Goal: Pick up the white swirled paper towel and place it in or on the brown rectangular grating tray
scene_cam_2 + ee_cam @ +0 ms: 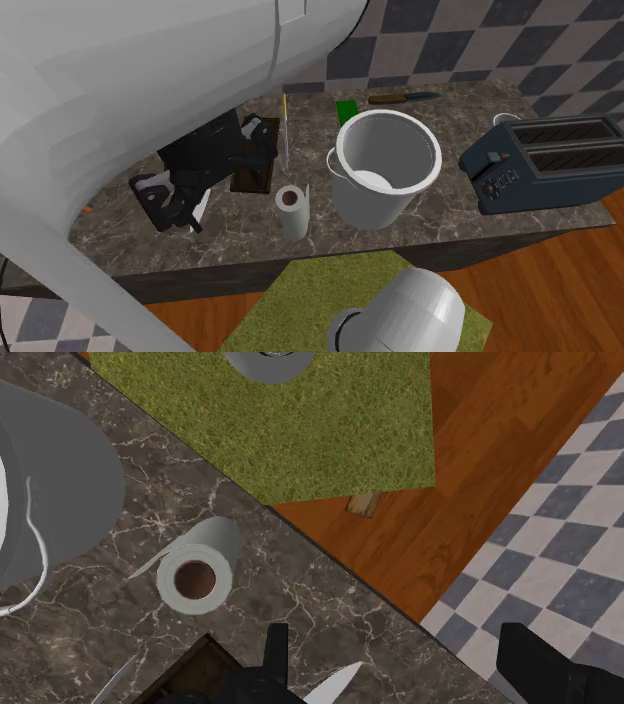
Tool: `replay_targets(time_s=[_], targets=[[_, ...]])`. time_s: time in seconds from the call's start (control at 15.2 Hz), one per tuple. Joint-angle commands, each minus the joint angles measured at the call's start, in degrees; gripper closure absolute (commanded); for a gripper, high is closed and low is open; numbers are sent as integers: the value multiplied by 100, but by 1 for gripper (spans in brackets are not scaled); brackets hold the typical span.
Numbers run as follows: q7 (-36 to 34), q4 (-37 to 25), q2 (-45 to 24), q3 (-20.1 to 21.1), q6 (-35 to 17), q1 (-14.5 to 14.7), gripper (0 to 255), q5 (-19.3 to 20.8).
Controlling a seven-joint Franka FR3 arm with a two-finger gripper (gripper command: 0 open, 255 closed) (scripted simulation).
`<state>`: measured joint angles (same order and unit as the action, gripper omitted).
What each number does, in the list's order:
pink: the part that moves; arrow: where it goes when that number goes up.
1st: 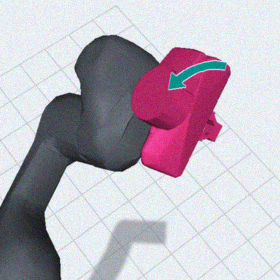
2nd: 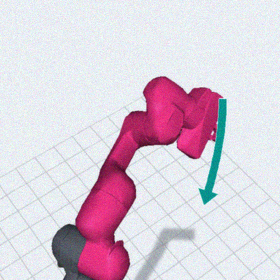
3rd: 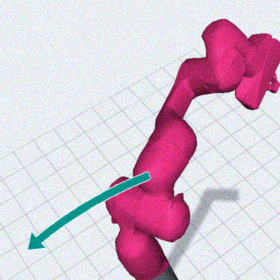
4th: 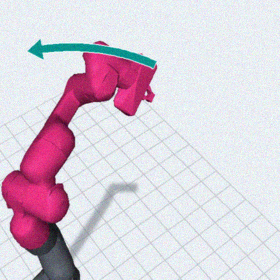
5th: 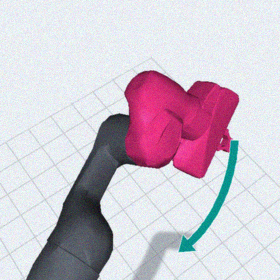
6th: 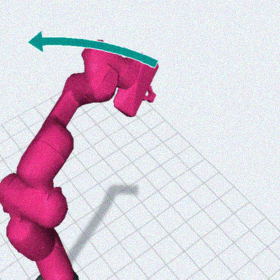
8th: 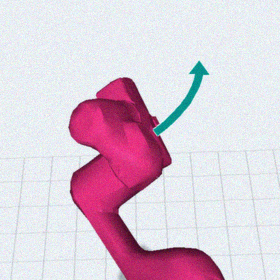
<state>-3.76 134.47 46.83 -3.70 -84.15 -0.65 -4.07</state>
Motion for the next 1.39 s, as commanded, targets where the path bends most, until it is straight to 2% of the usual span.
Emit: replay_targets(time_s=[0.0,0.46,0.86,1.32], targets=[[0,0,0,0,0,0,0,0],[1324,1191,148,-473,-1211,53,0,839],[2383,1922,-165,-1013,-2503,25,0,1611],[2408,2325,-327,-1132,-3079,-12,0,1733]])
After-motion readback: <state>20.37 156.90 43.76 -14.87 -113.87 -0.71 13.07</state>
